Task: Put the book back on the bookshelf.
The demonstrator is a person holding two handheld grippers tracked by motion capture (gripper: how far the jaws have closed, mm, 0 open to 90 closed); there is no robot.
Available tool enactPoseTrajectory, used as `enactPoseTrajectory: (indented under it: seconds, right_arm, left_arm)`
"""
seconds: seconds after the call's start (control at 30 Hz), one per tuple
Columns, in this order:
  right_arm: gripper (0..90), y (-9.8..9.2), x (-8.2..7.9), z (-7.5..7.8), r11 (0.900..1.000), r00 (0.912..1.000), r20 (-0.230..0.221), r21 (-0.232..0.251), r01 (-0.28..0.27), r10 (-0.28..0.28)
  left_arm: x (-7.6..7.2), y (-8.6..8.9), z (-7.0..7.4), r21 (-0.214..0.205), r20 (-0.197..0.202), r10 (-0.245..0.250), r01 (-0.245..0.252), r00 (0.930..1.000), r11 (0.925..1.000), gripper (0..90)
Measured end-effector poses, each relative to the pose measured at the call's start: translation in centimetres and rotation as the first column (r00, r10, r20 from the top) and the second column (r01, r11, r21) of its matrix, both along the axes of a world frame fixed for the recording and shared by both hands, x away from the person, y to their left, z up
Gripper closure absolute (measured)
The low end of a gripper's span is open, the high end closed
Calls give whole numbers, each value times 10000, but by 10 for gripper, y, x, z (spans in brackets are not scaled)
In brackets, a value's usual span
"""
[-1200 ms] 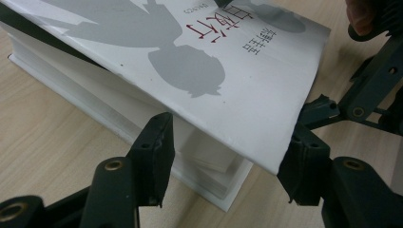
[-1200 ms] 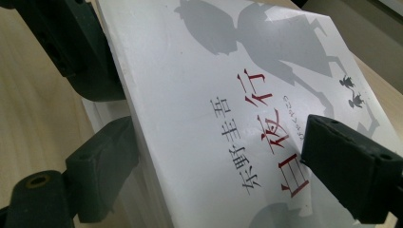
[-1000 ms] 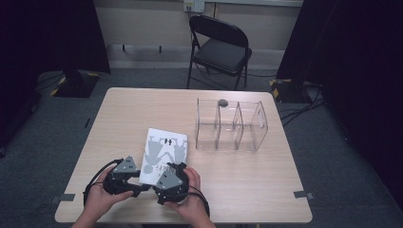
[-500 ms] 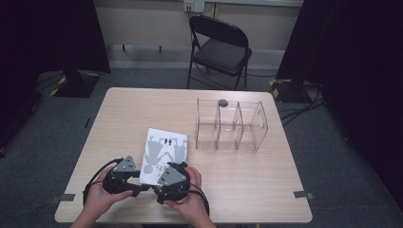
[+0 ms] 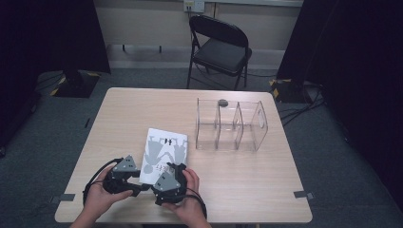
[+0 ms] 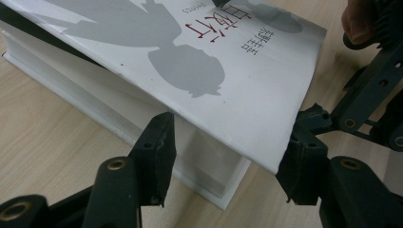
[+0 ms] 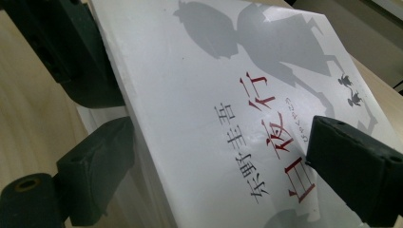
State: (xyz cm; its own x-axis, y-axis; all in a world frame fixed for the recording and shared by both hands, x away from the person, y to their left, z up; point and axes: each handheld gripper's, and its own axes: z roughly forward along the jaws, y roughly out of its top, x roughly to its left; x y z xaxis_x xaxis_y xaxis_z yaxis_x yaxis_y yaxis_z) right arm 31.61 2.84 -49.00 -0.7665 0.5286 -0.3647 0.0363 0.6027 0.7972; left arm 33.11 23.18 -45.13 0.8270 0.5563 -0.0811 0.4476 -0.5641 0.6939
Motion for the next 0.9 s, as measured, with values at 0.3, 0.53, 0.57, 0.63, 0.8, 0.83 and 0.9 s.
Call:
enactPoseTrajectory:
  seconds: [0.3,0.53,0.57,0.63,0.8,0.83,0.9]
  right_arm:
    - [82,-2,2,2,9990,9994,-351,442,24,-9]
    - [89,1,0,4,9993,9989,-438,348,153,-138]
    - [90,1,0,5,9995,9988,-461,273,167,-154]
    - [92,3,0,6,9998,9989,-443,99,178,-174]
    - [93,5,-4,-1,9985,9988,481,-551,-2,29]
    - [93,3,-4,-4,9993,9980,623,-373,-34,58]
    - [94,3,-4,-6,9997,9970,772,-257,-41,61]
  left_arm:
    - [1,1,1,10,-43,-89,89,10000,10000,444]
    - [2,1,0,-20,-127,-93,93,9999,10000,446]
    - [2,2,0,-17,-149,-93,92,9998,10000,446]
    - [2,2,0,-65,-159,-104,103,9998,9999,446]
    - [2,2,1,-11,-184,-92,92,9998,10000,448]
    - [2,2,0,-16,-198,-96,96,9998,10000,448]
    - [2,2,0,-26,-204,-100,100,9997,9999,448]
